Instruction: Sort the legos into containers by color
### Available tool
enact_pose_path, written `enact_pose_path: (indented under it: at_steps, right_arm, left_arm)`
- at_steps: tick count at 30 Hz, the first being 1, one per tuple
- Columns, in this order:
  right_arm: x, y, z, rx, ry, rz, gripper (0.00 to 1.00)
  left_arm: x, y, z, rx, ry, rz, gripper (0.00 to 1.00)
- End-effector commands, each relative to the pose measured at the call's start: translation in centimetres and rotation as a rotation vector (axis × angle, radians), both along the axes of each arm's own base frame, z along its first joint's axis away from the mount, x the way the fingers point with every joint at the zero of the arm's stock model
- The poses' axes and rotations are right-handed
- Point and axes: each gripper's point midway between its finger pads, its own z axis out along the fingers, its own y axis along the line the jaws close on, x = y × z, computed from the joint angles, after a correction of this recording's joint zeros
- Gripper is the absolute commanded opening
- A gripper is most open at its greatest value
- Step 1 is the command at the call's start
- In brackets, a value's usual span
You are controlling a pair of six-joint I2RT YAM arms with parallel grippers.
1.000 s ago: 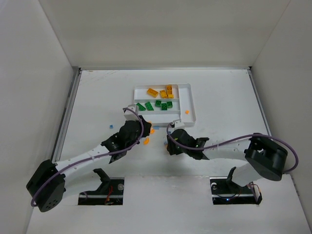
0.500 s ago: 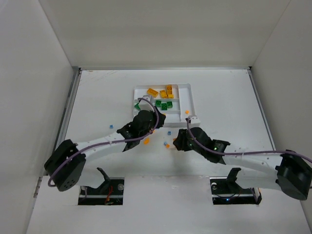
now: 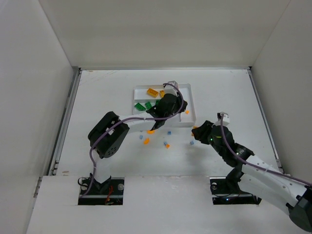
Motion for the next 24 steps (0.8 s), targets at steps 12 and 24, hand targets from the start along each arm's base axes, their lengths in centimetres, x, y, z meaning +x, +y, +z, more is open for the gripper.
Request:
enact_pose_path:
  at_steps: [12,24]
  right_arm:
    - [2.9,-0.7,-0.4,-0.023,0.005,-0.068,0.34]
    - [10.5,1.0,1.1,-0.107,-0.049,-0.1,0.34]
  left_arm:
    - [1.4,0.0,4.7,-0.065,-0.08,0.032,0.45]
    - [-7.9,13.3,-0.1,0.073,-0.064,0.172,0.3]
